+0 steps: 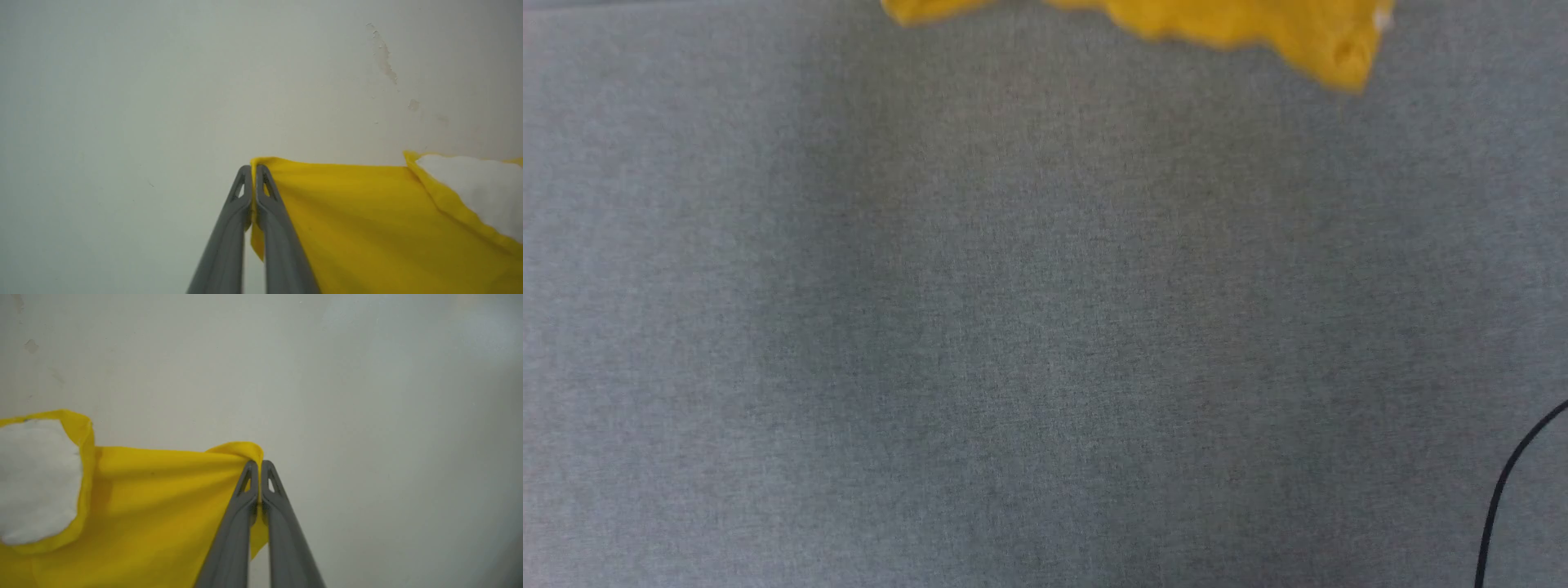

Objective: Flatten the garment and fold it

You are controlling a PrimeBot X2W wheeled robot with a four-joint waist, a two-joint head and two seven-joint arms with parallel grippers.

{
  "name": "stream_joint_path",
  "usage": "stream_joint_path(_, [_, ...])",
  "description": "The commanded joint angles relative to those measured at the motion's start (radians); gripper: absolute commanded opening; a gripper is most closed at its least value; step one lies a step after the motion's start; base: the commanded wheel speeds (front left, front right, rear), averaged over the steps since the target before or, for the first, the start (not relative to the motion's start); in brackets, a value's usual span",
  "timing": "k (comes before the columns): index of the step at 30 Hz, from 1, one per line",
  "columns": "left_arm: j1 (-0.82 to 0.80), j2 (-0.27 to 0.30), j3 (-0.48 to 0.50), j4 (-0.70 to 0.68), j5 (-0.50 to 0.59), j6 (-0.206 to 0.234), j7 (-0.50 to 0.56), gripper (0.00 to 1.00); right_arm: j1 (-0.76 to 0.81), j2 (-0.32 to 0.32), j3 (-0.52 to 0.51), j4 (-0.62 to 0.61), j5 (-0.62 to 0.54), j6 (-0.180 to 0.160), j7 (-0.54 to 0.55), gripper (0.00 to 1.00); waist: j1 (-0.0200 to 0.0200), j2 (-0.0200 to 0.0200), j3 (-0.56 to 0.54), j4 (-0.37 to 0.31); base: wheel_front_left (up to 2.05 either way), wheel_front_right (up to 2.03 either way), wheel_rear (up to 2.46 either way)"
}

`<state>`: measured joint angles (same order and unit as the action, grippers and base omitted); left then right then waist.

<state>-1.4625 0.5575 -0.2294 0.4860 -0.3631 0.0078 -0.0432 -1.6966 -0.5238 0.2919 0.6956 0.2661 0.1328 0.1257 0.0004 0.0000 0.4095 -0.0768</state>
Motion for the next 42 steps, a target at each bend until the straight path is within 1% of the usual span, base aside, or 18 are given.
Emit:
stream_joint_path(1, [-0.038,-0.006,0.006,0.034,0.0,-0.009,-0.022,0.0,-0.031,0.014,0.002,0.034,-0.013,-0.002,-0.022,0.0,-0.0004,0.0,0.081,0.006,0.0,0.0,0.0])
stream_joint_path(4, [-0.085,-0.016,0.016,0.081,-0.009,-0.014,-0.062,0.0,-0.066,0.039,0.02,0.086,-0.007,-0.002,-0.059,0.0,-0.0004,0.0,0.103,0.011,0.0,0.0,0.0])
stream_joint_path(7, [-0.099,-0.023,0.011,0.126,-0.009,-0.022,-0.091,0.0,-0.071,0.054,0.05,0.12,0.018,-0.002,-0.09,0.0,-0.0004,0.0,0.119,0.02,0.0,0.0,0.0])
stream_joint_path(12, [-0.034,-0.052,-0.026,0.189,-0.008,-0.049,-0.128,0.0,0.0,0.07,0.096,0.163,0.082,-0.002,-0.135,0.0,-0.0004,0.0,0.114,0.031,0.0,0.0,0.0])
stream_joint_path(16, [0.099,-0.078,-0.058,0.219,-0.013,-0.06,-0.151,0.0,0.115,0.086,0.14,0.18,0.137,-0.002,-0.166,0.0,-0.0004,0.0,0.077,0.036,0.0,0.0,0.0])
stream_joint_path(20, [0.285,-0.097,-0.114,0.221,-0.005,-0.078,-0.159,0.0,0.268,0.092,0.202,0.166,0.186,-0.002,-0.191,0.0,-0.0004,0.0,0.011,0.04,0.0,0.0,0.0])
stream_joint_path(23, [0.441,-0.101,-0.155,0.196,-0.003,-0.086,-0.155,0.0,0.408,0.074,0.276,0.123,0.208,-0.002,-0.213,0.0,-0.0004,0.0,-0.06,0.04,0.0,0.0,0.0])
stream_joint_path(26, [0.595,-0.093,-0.187,0.152,-0.016,-0.096,-0.132,0.0,0.557,0.042,0.322,0.059,0.267,-0.002,-0.21,0.0,-0.0004,0.0,-0.134,0.043,0.0,0.0,0.0])
stream_joint_path(29, [0.754,-0.062,-0.215,0.079,-0.032,-0.101,-0.08,0.0,0.713,0.0,0.355,-0.023,0.326,-0.002,-0.188,0.0,-0.0004,0.0,-0.208,0.038,0.0,0.0,0.0])
stream_joint_path(33, [0.969,-0.004,-0.226,-0.048,-0.074,-0.092,0.004,0.0,0.929,-0.074,0.42,-0.161,0.382,-0.002,-0.133,0.0,-0.0004,0.0,-0.293,0.03,0.0,0.0,0.0])
stream_joint_path(36, [1.122,0.045,-0.225,-0.136,-0.119,-0.084,0.072,0.0,1.075,-0.136,0.431,-0.244,0.424,-0.002,-0.093,0.0,-0.0004,0.0,-0.348,0.024,0.0,0.0,0.0])
stream_joint_path(39, [1.252,0.107,-0.219,-0.213,-0.143,-0.061,0.125,0.0,1.201,-0.186,0.418,-0.285,0.439,-0.002,-0.058,0.0,-0.0004,0.0,-0.383,0.015,0.0,0.0,0.0])
stream_joint_path(42, [1.354,0.15,-0.205,-0.268,-0.17,-0.035,0.157,0.0,1.308,-0.217,0.394,-0.293,0.43,-0.002,-0.034,0.0,-0.0004,0.0,-0.41,0.009,0.0,0.0,0.0])
